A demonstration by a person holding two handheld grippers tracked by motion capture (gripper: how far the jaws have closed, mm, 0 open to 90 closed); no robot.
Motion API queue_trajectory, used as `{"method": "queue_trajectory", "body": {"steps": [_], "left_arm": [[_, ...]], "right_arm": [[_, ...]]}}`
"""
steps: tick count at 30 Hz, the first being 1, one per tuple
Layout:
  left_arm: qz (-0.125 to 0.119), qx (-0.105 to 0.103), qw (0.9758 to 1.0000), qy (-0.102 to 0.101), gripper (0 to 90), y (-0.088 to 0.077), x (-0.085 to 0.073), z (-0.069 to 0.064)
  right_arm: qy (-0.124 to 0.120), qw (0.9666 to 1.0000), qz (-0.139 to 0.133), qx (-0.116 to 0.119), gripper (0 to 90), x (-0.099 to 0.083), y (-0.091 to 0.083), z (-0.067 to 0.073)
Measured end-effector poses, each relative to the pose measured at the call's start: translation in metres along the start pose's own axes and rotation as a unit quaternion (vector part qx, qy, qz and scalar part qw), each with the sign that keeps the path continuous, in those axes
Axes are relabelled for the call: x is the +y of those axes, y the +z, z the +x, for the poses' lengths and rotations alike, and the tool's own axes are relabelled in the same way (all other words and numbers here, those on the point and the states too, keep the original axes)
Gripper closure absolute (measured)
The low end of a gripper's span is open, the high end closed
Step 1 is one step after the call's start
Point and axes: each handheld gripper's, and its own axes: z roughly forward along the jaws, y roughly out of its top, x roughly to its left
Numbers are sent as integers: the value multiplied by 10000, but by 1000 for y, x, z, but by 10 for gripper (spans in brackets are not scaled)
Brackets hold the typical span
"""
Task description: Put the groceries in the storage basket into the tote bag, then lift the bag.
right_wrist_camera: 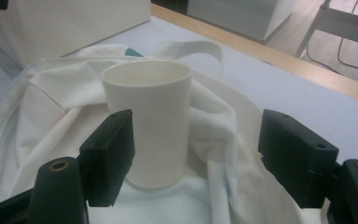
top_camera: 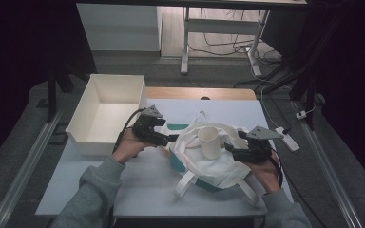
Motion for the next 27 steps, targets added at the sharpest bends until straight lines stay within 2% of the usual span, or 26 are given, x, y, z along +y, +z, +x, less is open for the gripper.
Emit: {"method": "queue_trajectory", "body": {"steps": [3,8,19,24,27], "left_arm": [[111,152,9998,110,188,3,0,-5],[208,106,9996,142,204,8,0,-11],[288,126,9995,12,204,22,-6,-15],[342,204,9991,-166,202,28,-9,-13],[375,202,9987,-296,202,33,-11,-11]], "right_arm": [[42,10000,45,-26,278,-2,-4,-2],[72,9999,11,-106,285,-4,-12,-6],[131,9997,4,-183,285,-8,-16,-13],[177,9996,53,-214,285,-9,-18,-16],[171,9993,102,-313,285,-10,-19,-19]]}}
